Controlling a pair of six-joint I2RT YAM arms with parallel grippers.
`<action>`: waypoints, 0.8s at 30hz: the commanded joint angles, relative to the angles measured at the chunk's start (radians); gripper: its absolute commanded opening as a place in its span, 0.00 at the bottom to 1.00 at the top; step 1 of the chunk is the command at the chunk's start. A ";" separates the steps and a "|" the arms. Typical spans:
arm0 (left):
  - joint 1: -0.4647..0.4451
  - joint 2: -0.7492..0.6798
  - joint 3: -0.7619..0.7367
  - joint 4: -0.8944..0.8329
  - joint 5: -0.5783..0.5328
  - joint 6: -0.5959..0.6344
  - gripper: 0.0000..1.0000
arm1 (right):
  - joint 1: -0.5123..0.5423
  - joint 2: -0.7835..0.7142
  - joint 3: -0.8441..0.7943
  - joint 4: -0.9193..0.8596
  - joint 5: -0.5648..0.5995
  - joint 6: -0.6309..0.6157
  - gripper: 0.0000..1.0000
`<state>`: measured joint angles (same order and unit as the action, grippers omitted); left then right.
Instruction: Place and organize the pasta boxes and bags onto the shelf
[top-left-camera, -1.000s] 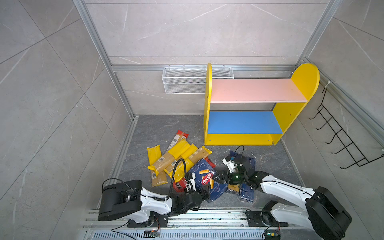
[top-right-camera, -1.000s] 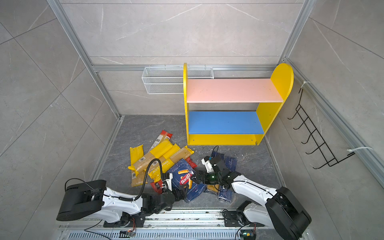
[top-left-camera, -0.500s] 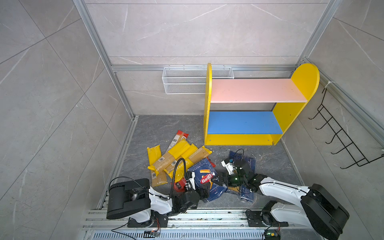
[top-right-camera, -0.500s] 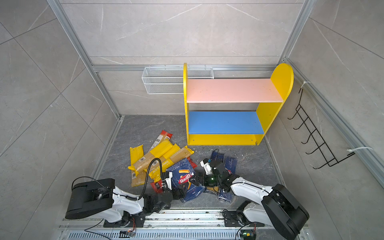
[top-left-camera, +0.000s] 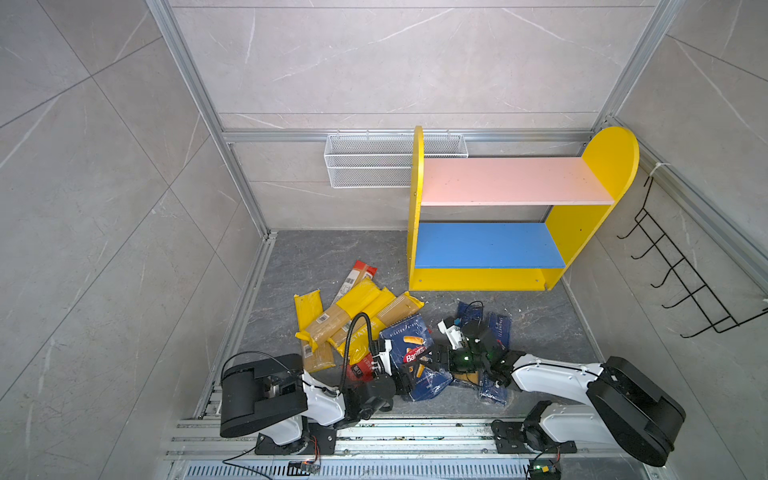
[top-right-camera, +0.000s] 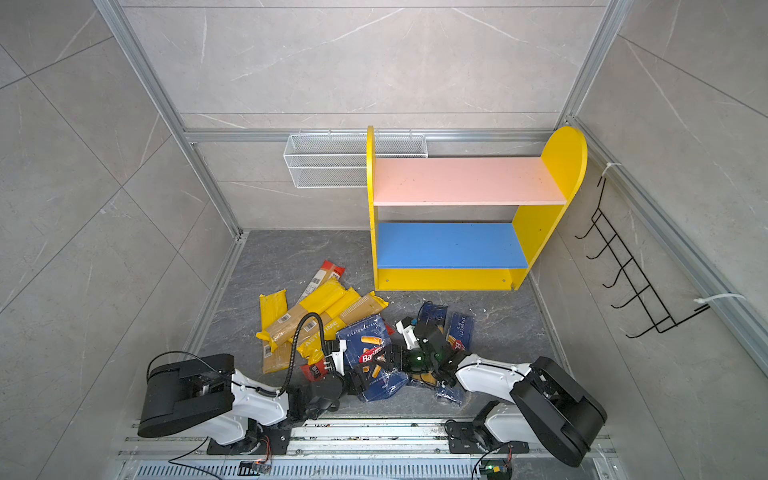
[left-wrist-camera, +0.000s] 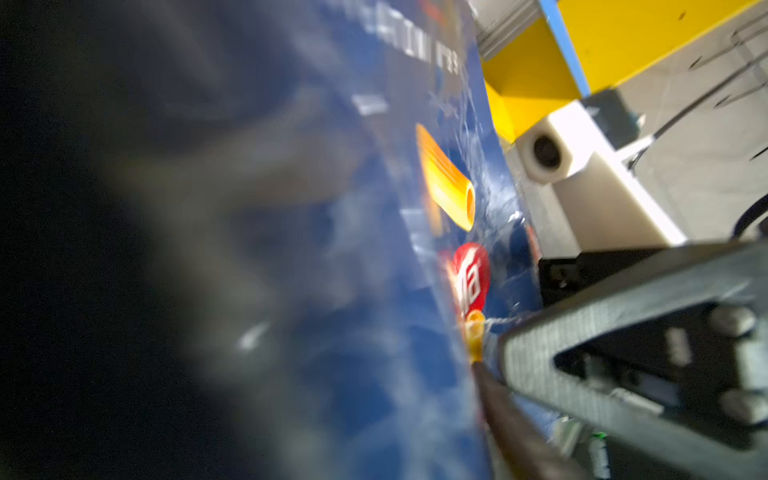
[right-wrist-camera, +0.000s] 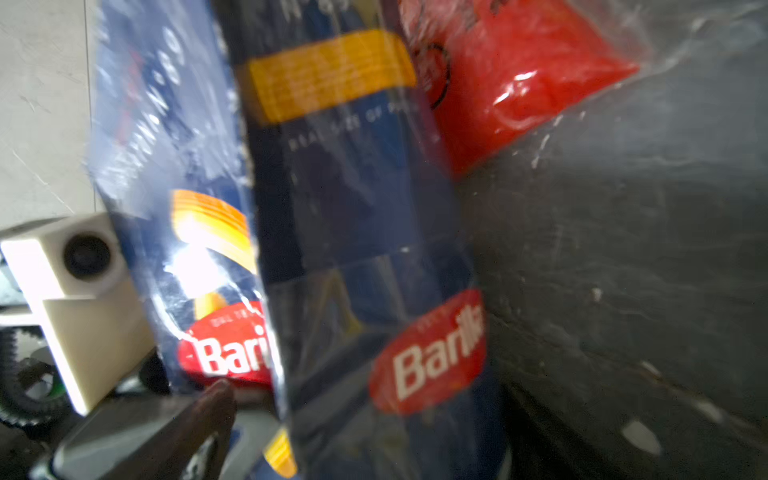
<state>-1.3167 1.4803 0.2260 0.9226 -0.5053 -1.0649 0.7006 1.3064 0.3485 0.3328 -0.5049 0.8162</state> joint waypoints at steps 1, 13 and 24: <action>0.018 -0.108 0.006 -0.031 0.019 0.093 0.35 | 0.047 -0.045 0.005 -0.119 -0.091 -0.015 0.99; 0.149 -0.674 0.013 -0.491 0.091 0.182 0.32 | 0.046 -0.210 0.065 -0.327 -0.024 -0.121 0.99; 0.213 -0.717 0.141 -0.657 0.243 0.180 0.33 | 0.046 -0.091 0.061 0.009 -0.143 -0.060 0.99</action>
<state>-1.1072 0.7734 0.2447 0.1562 -0.3031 -0.9180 0.7422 1.1835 0.4030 0.2176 -0.5999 0.7399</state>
